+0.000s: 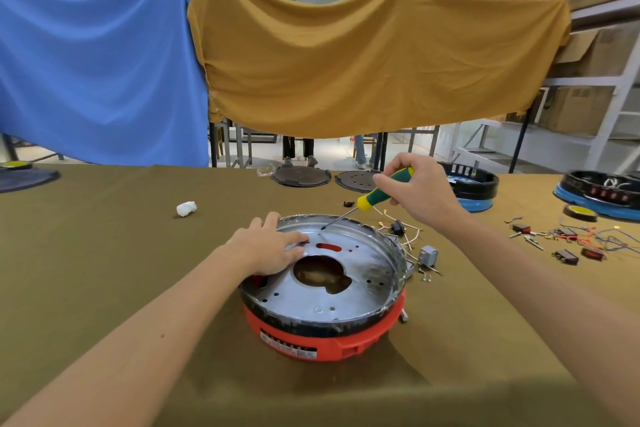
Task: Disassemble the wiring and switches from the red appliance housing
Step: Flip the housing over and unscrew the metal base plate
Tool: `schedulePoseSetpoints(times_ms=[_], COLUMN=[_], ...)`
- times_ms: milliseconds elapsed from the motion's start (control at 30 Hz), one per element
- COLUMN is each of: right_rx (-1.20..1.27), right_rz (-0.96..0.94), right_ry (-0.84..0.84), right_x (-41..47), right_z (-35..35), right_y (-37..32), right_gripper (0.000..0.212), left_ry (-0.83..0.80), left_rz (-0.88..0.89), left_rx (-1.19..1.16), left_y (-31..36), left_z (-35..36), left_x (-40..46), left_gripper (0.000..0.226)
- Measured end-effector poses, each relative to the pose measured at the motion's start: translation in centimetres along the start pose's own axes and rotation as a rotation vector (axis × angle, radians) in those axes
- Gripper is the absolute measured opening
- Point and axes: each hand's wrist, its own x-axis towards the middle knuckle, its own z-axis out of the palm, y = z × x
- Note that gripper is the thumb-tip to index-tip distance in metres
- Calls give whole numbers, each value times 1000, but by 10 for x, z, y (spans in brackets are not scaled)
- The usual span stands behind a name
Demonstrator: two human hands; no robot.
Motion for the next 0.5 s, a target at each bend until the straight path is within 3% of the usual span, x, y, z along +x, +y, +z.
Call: schedulePoseSetpoints(times_ms=[500], right_rx=[-34], right_rz=[25], right_ry=[-24], right_x=[-1], right_z=[4], right_y=[-6], right_gripper=[17], left_ry=[-3], left_rz=[1], left_rx=[6], left_y=[2], left_z=[0], left_x=[-1], left_gripper=[48])
